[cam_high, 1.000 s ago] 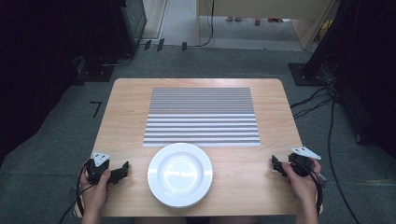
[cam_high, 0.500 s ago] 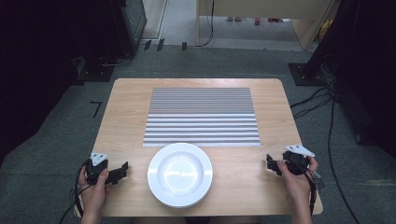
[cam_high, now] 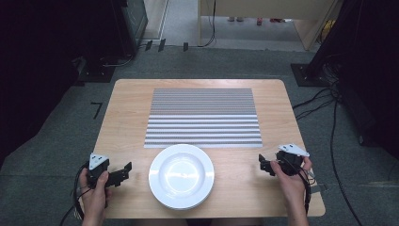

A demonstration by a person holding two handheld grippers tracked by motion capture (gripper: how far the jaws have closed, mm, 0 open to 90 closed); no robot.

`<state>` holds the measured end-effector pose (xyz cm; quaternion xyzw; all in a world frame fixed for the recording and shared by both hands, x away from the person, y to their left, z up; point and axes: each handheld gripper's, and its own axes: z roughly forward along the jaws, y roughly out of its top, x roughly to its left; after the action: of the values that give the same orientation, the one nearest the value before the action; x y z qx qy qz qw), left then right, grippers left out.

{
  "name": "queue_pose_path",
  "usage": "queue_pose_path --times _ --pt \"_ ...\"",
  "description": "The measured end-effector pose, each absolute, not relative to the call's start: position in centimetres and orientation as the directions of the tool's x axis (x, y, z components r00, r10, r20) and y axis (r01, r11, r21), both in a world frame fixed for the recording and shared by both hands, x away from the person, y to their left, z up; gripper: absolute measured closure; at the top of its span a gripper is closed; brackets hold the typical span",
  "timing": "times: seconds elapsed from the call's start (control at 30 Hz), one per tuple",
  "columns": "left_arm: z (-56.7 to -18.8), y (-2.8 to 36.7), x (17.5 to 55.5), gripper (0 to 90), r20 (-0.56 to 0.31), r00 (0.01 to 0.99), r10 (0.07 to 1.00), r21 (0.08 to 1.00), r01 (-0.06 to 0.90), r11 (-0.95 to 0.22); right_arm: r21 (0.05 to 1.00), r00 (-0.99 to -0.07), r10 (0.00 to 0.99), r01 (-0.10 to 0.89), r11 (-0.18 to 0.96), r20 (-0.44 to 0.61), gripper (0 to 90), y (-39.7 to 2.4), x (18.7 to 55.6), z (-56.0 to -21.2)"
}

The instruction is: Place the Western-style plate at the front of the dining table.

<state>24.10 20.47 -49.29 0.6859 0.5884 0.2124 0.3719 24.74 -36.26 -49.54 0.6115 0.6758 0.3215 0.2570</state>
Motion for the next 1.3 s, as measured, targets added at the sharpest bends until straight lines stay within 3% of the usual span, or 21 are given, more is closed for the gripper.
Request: queue_pose_path --times 0.67,1.3 --pt "-47.9 18.0 23.1 9.7 -0.207 0.277 0.938 0.778 0.628 -0.014 0.771 -0.211 0.974 0.633 0.07 0.084 0.2 -32.1 24.2 -48.6" --pt "-47.1 15.6 22.5 9.6 -0.211 0.342 0.916 0.785 0.618 -0.049 0.779 -0.291 0.95 0.621 0.093 0.118 0.0 -28.9 23.6 -48.4"
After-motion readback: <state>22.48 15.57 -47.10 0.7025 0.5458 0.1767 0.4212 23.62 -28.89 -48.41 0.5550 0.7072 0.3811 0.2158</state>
